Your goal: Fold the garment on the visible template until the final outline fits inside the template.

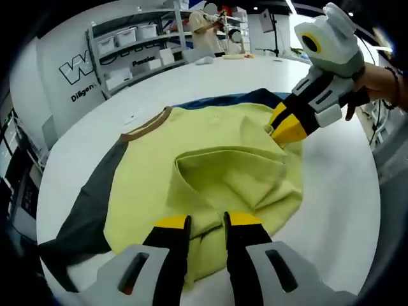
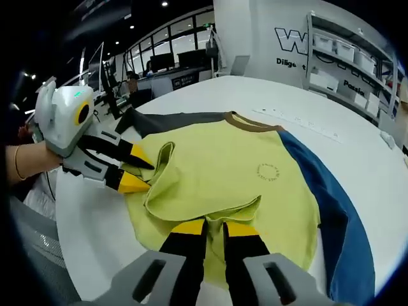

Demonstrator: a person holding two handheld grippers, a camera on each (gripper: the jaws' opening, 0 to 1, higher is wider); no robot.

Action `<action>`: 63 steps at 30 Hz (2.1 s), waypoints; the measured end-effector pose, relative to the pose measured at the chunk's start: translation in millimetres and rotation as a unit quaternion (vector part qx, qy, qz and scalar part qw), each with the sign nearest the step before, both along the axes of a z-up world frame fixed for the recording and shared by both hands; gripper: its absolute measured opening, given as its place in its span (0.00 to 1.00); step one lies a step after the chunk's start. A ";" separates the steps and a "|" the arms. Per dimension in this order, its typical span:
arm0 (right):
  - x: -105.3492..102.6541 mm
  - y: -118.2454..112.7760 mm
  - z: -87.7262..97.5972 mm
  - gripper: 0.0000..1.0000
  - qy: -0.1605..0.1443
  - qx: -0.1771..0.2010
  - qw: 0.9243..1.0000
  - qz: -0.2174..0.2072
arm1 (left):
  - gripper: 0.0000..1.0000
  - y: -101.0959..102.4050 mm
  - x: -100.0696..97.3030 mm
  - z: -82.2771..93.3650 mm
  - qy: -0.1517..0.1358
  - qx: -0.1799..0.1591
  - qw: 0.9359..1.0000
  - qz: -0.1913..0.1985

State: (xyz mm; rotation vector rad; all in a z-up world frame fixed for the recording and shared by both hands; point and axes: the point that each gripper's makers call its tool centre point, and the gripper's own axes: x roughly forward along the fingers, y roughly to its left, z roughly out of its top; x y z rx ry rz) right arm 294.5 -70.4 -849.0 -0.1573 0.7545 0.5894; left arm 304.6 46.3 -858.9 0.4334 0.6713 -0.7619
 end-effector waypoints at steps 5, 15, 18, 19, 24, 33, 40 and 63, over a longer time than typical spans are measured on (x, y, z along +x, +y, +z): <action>0.1 -0.7 -0.8 0.00 0.001 0.000 1.000 -0.004 | 0.15 3.2 -3.7 3.7 -0.007 -0.008 1.000 0.009; -0.7 -1.7 0.9 0.00 0.007 0.011 1.000 -0.014 | 0.04 11.4 -5.6 6.7 -0.011 -0.008 1.000 -0.013; -0.2 -1.3 2.5 0.00 0.004 0.010 1.000 -0.012 | 0.03 12.0 -5.9 5.9 -0.001 -0.014 1.000 -0.013; -0.2 -1.2 2.7 0.00 0.004 0.011 1.000 -0.011 | 0.03 12.2 -5.9 6.1 -0.001 -0.014 1.000 -0.014; -5.7 -3.5 9.9 0.00 -0.003 0.007 1.000 0.010 | 0.03 14.8 -9.8 16.2 0.007 -0.034 0.999 -0.007; -23.6 -12.4 34.5 0.00 0.000 0.054 0.999 0.008 | 0.02 28.6 -27.0 47.4 0.004 -0.066 0.998 0.000; -53.6 -11.2 52.6 0.00 0.005 0.084 0.996 0.038 | 0.02 36.0 -52.3 66.2 0.000 -0.077 0.997 -0.011; -165.1 -62.4 50.2 0.00 0.002 0.001 0.984 0.177 | 0.02 104.6 -155.2 72.3 0.022 -0.057 0.998 -0.026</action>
